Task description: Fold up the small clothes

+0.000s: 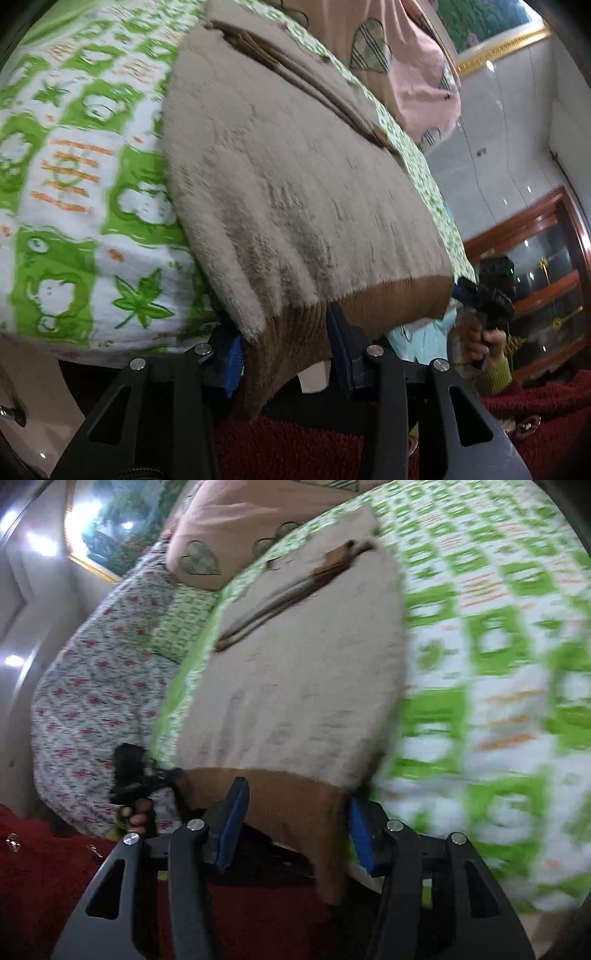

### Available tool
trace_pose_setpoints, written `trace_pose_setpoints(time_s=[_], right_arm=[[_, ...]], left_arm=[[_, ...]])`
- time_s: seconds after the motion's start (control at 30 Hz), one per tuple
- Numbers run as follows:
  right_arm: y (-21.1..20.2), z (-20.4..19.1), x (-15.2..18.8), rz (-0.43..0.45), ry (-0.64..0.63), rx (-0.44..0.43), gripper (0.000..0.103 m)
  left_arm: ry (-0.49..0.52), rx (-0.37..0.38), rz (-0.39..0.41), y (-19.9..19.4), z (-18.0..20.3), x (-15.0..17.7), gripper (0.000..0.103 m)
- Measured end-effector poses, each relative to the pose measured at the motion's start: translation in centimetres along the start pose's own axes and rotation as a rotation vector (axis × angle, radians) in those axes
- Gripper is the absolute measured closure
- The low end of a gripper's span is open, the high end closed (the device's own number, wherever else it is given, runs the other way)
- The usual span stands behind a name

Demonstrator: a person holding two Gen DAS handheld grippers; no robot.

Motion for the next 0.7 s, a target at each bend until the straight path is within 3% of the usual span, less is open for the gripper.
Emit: trace_pose_setpoints(time_s=[0.1,0.17,0.27,0.3,0.47,0.7], right_arm=[[0.6,-0.7,0.3,-0.021,-0.047,0.01,0.049],[0.4,-0.3,0.4,-0.023,-0.038,-0.001,0.053],[0.2,0.2,0.2,0.008,-0.014,0.013,0.089],[-0.1,0.3,0.3,0.017,-0.004,0.002,0.092],[-2.7,-0.5,0.0,0.11,0.018,-0.108,0.094],[-5.4,-4.1,-4.0,0.25,-0.007,-0.252,0.094]], left_arm=[[0.018,0.012,-0.017,0.1,0.0,0.2,0.064],[0.026,0.015,-0.031,0.6,0.0,0.2,0.075],[0.066,-0.011,-0.039,0.8,0.6,0.4,0.095],[0.081,-0.015,-0.034,0.5,0.9,0.4,0.096],[0.089,-0.002,0.056,-2.2,2.1,-0.6,0.096],[0.151,0.044,0.272,-7.4,4.2,-6.1,0.097]])
Point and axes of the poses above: each gripper's, at about its wrist camera, not at the fingertips, and y roughly the way its jaws point, z to its right, x to its underside, the point moved 2 cm from there along y, roughly the way its jaws point, and after that the axes turned 12 degrees about y, right-handed, at the moved point
